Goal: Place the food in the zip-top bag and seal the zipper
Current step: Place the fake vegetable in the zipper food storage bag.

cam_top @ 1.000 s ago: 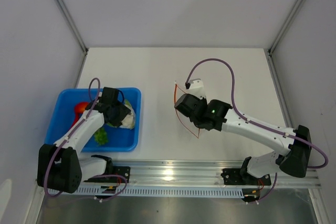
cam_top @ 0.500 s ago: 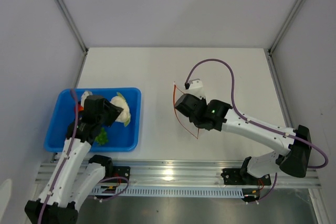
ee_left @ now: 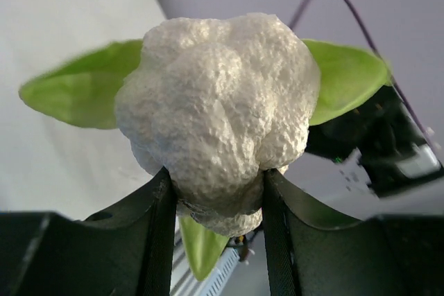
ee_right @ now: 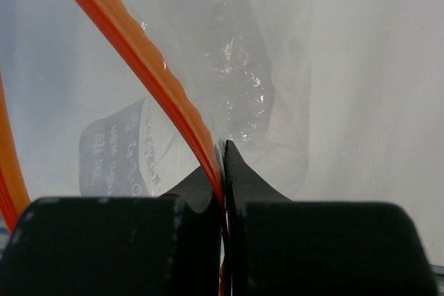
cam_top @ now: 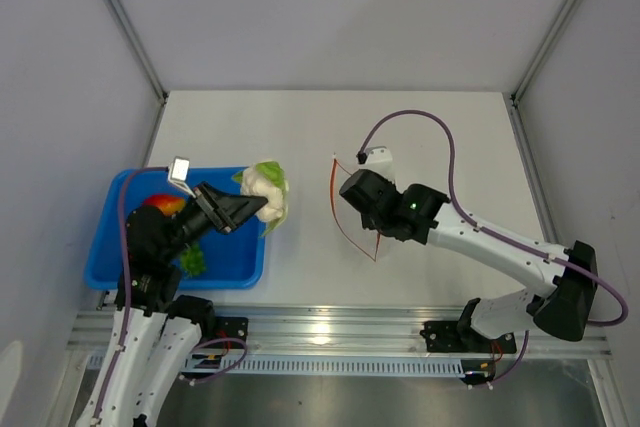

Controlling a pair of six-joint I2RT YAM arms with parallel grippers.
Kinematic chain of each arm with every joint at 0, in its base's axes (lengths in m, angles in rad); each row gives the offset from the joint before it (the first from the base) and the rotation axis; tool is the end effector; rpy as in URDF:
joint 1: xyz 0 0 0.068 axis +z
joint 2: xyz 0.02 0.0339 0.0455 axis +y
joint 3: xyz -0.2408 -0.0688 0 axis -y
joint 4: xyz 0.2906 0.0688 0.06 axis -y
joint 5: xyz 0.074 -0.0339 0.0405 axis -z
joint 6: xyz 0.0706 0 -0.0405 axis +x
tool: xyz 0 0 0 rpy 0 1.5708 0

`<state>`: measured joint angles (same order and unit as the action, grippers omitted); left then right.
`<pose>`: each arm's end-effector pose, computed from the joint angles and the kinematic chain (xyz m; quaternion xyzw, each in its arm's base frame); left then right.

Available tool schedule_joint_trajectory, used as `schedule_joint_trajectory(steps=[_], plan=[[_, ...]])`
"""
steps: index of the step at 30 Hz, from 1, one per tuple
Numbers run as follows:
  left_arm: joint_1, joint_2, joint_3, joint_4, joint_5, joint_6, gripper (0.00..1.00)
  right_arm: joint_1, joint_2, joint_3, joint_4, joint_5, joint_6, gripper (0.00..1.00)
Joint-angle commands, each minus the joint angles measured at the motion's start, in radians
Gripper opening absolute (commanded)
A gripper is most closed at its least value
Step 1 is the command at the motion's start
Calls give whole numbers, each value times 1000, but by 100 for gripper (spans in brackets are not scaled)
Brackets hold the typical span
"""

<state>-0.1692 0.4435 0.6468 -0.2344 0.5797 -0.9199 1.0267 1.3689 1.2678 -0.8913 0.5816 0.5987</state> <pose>0.1985 -0.0731 0.3301 -0.0672 0.7131 -0.5211 0.4642 0.2090 0.2705 0.2684 -0.1151 0.9147 0.0094 0.3874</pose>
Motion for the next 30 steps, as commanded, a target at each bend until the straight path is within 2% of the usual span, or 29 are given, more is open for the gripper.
schedule_joint_trajectory(steps=[1, 2, 8, 9, 13, 17, 20, 23, 30], plan=[[4, -28, -79, 419, 253, -179, 21, -7, -53, 8, 63, -84, -13, 0], [2, -28, -107, 542, 259, -221, 21, -5, -65, 2, 71, -95, -14, 0], [-30, 52, -223, 921, 224, -482, 18, -5, -83, -24, 121, -161, -17, 0], [-36, 66, -269, 1051, 209, -546, 15, -5, -82, -24, 124, -167, -16, 0], [-99, 167, -300, 1263, 149, -623, 13, -2, -70, -28, 137, -195, -11, 0], [-205, 233, -282, 1265, 111, -602, 8, 7, -53, -25, 140, -192, -2, 0], [-254, 228, -279, 1158, 49, -567, 6, 21, -39, -22, 143, -178, 3, 0], [-279, 222, -280, 1106, -7, -553, 0, 30, -31, -22, 147, -174, 9, 0], [-317, 244, -296, 1032, -109, -580, 1, 47, -28, -25, 160, -161, 23, 0]])
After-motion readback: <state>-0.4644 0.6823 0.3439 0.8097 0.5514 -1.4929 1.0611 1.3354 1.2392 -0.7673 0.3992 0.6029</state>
